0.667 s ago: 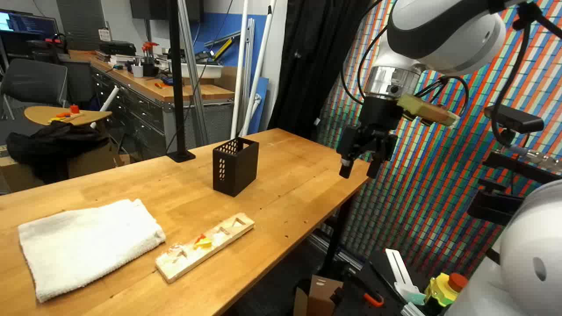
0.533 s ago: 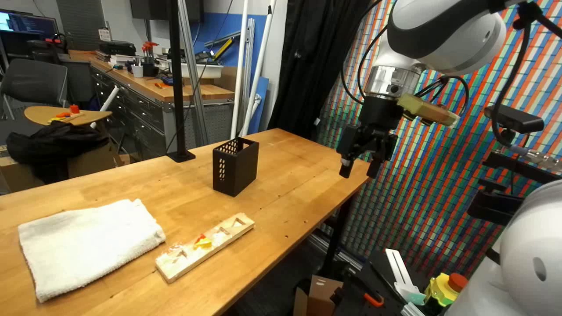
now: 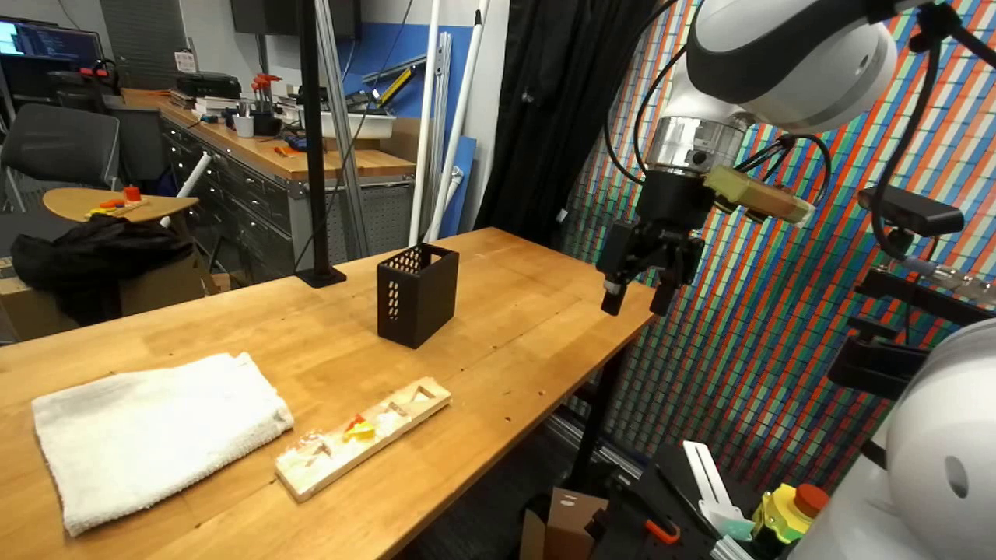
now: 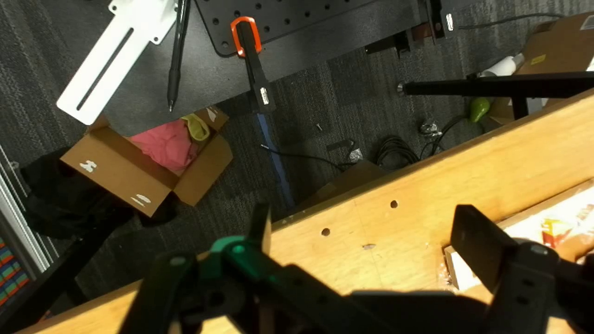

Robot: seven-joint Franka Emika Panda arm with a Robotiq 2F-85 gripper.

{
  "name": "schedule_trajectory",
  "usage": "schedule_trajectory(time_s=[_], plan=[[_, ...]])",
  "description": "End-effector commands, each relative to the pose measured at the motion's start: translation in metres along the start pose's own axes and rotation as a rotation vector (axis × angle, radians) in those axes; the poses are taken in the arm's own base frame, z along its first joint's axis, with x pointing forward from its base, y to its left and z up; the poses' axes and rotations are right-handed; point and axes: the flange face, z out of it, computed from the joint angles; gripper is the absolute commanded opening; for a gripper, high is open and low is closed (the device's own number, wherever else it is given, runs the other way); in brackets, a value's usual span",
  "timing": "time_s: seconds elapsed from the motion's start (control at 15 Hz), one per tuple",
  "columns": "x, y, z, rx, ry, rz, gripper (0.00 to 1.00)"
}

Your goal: Pick up the cloth and put it in the box

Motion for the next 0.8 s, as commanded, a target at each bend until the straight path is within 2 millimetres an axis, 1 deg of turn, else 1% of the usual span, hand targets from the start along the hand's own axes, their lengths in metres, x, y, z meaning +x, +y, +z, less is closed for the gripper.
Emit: schedule_trajectory(time_s=[0.0,0.13,0.27,0.6,0.73], plan=[[0.002,-0.004,-0.001,-0.009,-0.003,-0.008,1.0],[0.006,-0.017,-0.002,-0.041,-0.007,-0.027,1.0],[0.012,-0.037,-0.003,-0.086,-0.012,-0.052,1.0],[0.034,-0.109,-0.002,-0.189,0.029,-0.161,1.0],[0.046,-0.138,-0.001,-0.215,0.054,-0.203,1.0]])
